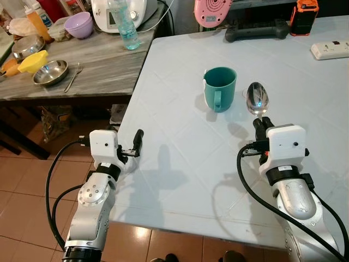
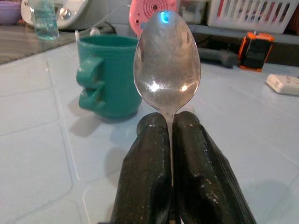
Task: Setting the table
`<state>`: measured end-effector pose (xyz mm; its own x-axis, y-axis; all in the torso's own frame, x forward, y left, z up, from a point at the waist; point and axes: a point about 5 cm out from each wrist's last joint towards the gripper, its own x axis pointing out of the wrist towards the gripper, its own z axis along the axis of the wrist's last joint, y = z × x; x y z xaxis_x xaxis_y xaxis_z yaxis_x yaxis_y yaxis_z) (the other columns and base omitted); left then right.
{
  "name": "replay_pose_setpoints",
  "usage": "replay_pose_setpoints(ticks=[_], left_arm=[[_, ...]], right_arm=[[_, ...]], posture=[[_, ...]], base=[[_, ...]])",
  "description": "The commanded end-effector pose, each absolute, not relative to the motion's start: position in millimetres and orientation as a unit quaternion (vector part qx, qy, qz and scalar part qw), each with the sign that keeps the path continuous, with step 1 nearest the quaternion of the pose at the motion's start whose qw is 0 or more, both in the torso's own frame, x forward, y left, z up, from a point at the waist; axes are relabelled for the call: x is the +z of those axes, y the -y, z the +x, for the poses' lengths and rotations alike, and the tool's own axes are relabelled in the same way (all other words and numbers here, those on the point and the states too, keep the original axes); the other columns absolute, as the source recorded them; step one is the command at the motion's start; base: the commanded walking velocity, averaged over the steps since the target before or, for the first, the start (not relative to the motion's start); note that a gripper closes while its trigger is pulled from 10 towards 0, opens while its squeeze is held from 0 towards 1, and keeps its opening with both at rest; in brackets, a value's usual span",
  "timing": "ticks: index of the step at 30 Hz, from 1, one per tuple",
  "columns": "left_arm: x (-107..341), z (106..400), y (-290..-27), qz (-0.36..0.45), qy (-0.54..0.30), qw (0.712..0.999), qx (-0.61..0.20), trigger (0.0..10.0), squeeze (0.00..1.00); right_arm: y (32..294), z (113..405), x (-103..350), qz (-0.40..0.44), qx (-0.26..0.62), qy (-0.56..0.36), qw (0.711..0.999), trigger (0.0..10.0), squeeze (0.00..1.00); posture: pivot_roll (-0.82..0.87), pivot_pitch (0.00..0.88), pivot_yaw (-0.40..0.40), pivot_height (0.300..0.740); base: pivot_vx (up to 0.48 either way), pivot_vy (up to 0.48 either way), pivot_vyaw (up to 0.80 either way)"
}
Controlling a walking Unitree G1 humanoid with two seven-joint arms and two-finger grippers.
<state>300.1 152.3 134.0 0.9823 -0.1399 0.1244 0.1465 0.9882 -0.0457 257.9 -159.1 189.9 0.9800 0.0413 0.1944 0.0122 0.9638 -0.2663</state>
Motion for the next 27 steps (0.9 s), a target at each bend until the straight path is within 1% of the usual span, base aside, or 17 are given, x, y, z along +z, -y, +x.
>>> replay_pose_setpoints(ticks=[1, 5, 14, 27], left_arm=[[130.1, 298.9, -160.4, -0.024, 0.055, 0.997, -0.056, 10.0, 0.00], [129.1, 298.2, -160.6, -0.026, 0.054, 0.997, -0.055, 10.0, 0.00], [129.3, 298.9, -161.3, -0.026, 0.055, 0.997, -0.057, 10.0, 0.00], [129.3, 300.3, -160.3, -0.024, 0.054, 0.996, -0.061, 10.0, 0.00]], right_arm=[[155.2, 257.3, 191.1, -0.128, 0.016, 0.106, 0.986, 10.0, 0.00], [153.7, 257.7, 191.0, -0.128, 0.022, 0.106, 0.986, 10.0, 0.00], [151.1, 259.4, 190.7, -0.129, 0.027, 0.107, 0.986, 10.0, 0.00], [149.5, 261.0, 190.2, -0.130, 0.027, 0.108, 0.985, 10.0, 0.00]], posture=[[-0.36, 0.147, 0.215, 0.740], [-0.36, 0.146, 0.205, 0.740], [-0.35, 0.145, 0.205, 0.740], [-0.35, 0.147, 0.213, 0.740]], base=[[0.000, 0.000, -0.74], [0.000, 0.000, -0.53], [0.000, 0.000, 0.00], [0.000, 0.278, 0.00]])
